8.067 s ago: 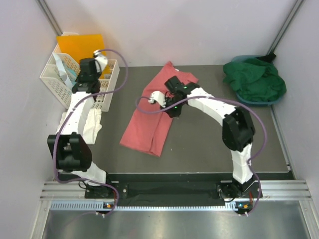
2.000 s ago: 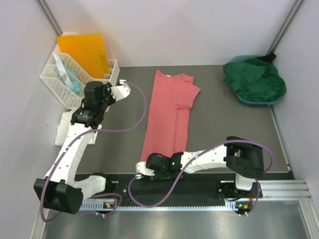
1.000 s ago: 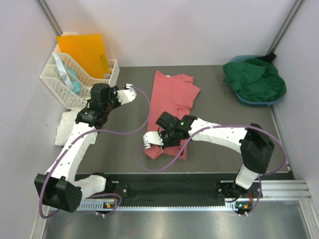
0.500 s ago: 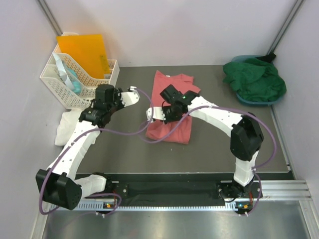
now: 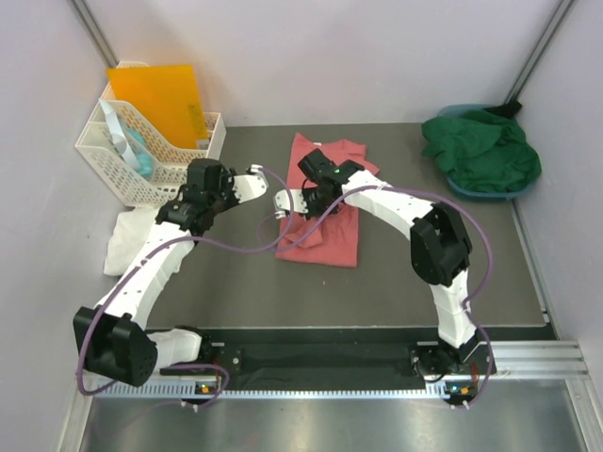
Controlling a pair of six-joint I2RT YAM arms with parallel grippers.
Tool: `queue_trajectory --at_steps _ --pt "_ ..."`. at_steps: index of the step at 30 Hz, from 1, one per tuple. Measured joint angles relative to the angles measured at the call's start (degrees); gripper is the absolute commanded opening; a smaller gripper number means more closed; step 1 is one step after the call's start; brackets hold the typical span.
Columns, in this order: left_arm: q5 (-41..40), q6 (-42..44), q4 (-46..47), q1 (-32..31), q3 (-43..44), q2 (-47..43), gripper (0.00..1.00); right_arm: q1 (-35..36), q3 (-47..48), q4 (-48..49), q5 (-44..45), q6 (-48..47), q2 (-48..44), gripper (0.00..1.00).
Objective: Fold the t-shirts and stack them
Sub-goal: Fold the folded rectangular tshirt in 1/3 of the way
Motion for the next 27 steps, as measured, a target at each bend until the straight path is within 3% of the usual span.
queue_trajectory --at_steps 5,8,19,27 --pt "0.0 0.2 0.4 0.0 0.0 1.2 0.43 -0.5 1.1 2.1 0.7 0.2 2.4 0.28" --pt "0.0 0.5 0.7 0.0 0.0 1.6 0.43 -0.7 1.1 3.9 1.9 0.6 4.0 0.35" --pt "-0.3 1.3 1.1 0.0 0.0 1.9 0.42 -1.5 -2.6 21.0 13.7 8.2 5.5 0.38" --pt "-1.8 2.6 1.8 0.0 -0.3 1.8 0.43 -4.8 -6.4 13.8 2.3 10.1 -1.2 0.4"
